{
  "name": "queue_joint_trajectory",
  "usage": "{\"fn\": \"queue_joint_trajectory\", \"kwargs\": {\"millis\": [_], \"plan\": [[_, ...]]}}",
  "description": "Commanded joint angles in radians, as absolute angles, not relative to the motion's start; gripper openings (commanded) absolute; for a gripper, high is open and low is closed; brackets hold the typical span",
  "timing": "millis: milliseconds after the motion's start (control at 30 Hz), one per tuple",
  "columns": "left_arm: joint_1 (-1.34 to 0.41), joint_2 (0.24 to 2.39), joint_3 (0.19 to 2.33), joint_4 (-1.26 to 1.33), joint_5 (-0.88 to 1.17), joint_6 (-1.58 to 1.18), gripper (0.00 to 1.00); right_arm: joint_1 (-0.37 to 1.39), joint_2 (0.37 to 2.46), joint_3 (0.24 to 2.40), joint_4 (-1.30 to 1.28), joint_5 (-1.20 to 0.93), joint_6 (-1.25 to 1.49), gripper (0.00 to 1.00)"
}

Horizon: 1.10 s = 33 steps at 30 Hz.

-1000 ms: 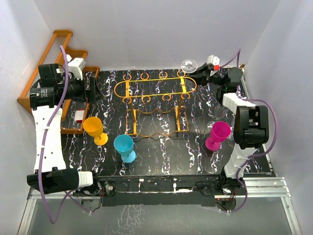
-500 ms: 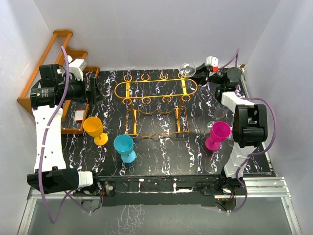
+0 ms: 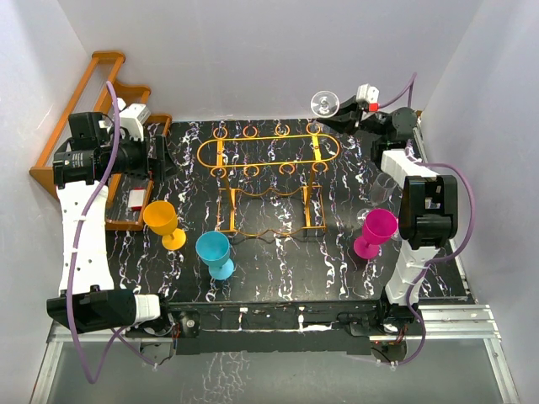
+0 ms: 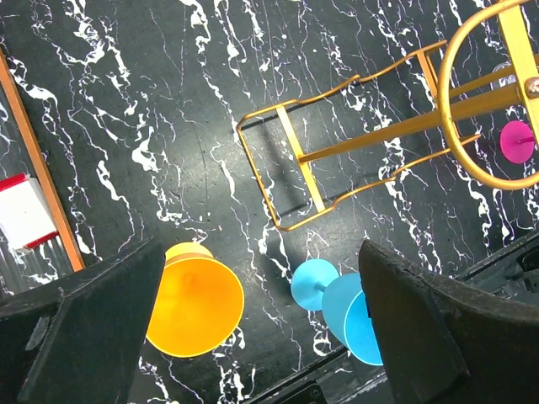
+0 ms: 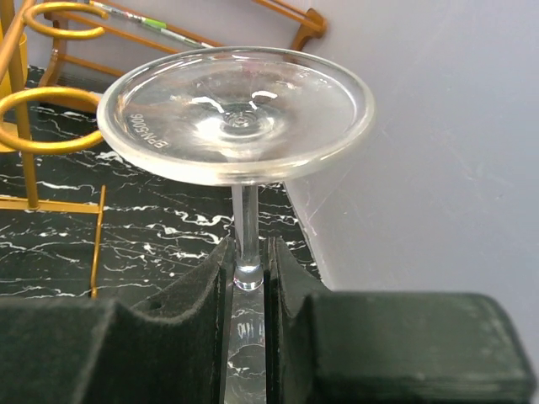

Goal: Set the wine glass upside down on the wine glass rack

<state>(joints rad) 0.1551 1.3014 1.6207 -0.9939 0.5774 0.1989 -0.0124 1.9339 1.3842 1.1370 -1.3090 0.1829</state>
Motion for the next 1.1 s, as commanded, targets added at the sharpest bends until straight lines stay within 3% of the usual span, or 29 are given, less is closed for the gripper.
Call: {"fn": "queue_joint_trajectory", "kwargs": {"millis": [0, 1067], "plan": [[0.16, 1.285, 1.628, -1.01, 0.611, 0.211, 0.97, -0.02, 1.931, 1.446, 1.198, -1.272, 0.204, 0.08], [0.179, 1.298, 1.611, -0.984, 0.668, 0.199, 0.97, 0.032, 1.868, 1.336, 1.323, -1.432, 0.227, 0.08]]}}
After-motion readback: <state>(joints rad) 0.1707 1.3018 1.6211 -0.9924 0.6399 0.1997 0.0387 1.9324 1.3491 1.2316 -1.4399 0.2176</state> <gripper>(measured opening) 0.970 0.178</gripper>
